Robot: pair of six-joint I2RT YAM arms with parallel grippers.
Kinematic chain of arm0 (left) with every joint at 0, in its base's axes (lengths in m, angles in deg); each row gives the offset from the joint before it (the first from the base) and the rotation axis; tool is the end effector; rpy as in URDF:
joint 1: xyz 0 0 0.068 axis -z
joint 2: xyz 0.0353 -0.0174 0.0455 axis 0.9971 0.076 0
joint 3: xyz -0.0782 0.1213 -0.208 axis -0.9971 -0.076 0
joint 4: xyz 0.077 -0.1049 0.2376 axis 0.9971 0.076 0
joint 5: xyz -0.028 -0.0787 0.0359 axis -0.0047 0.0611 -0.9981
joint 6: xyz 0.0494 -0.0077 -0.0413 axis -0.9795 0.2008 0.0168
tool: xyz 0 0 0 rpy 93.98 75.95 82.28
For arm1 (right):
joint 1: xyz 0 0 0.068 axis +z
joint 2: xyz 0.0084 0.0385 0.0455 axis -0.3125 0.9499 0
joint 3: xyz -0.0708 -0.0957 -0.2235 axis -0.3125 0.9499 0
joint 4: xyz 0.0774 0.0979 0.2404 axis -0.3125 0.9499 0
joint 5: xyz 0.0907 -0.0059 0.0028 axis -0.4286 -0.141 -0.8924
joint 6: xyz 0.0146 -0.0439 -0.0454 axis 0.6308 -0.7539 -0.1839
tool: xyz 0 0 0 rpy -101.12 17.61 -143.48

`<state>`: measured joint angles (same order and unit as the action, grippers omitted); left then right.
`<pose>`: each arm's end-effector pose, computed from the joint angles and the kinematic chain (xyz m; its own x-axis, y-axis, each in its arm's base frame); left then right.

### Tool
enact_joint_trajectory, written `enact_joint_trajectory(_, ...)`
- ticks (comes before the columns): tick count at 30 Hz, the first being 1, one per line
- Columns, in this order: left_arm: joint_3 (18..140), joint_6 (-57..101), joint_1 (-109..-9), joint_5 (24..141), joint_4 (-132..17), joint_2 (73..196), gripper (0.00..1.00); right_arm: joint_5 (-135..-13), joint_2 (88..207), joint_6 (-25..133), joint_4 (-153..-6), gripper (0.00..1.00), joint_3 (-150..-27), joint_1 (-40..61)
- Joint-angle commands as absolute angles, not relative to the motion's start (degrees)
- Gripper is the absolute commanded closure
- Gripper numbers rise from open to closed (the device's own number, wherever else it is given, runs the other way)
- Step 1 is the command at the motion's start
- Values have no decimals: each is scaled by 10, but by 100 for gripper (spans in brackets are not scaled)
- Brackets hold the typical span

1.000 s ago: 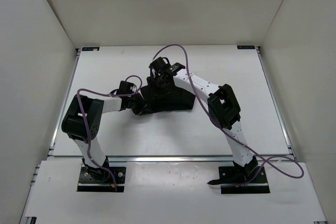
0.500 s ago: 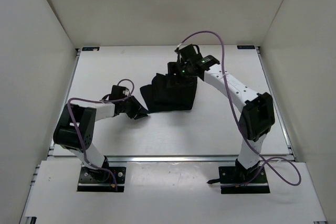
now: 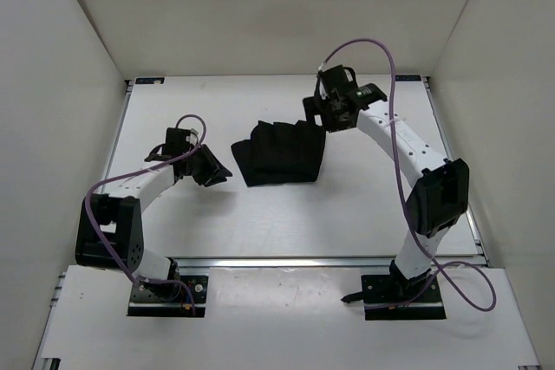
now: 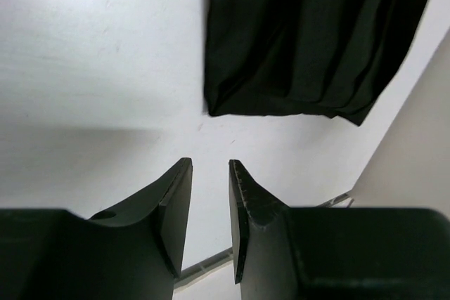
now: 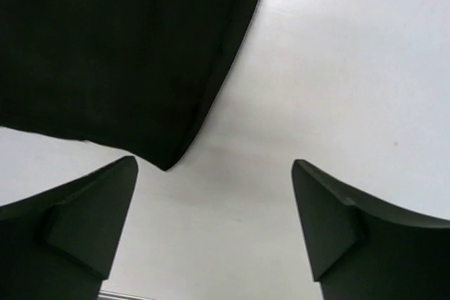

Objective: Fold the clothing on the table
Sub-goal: Fold the skirt

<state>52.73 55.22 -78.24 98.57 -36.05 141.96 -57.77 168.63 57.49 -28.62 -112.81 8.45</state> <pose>0.2916 -0.0591 0.1479 -0.8313 -0.5359 -0.1475 -0.3372 0.6971 -0.6327 0.3621 0.1737 0.3003 -0.7772 -0.1941 -0.5986 -0.2355 0.9718 -0.0094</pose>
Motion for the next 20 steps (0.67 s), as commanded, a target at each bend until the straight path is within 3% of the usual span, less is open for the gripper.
enact_joint_trajectory(1, 541, 519, -775, 961, -307, 1402, 61, -561, 1641, 561, -319, 14, -1000, 47)
enact_joint_trajectory(2, 543, 507, -771, 951, -301, 1401, 61, -562, 1633, 563, -333, 17, -976, 39)
enact_joint_trajectory(3, 547, 506, -771, 945, -294, 1398, 61, -553, 1611, 556, -356, 2, -938, 39)
enact_joint_trajectory(4, 541, 503, -775, 946, -294, 1398, 61, -548, 1604, 546, -362, 1, -928, 38)
enact_joint_trajectory(8, 533, 505, -776, 957, -301, 1396, 61, -532, 1579, 559, -395, 1, -874, 16)
enact_joint_trajectory(11, 536, 503, -772, 951, -298, 1397, 62, -600, 1599, 565, -352, 1, -890, -9)
enact_joint_trajectory(15, 530, 498, -778, 954, -291, 1397, 61, -602, 1634, 560, -310, 1, -914, -12)
enact_joint_trajectory(20, 529, 486, -786, 949, -278, 1399, 61, -598, 1595, 534, -345, 1, -895, 5)
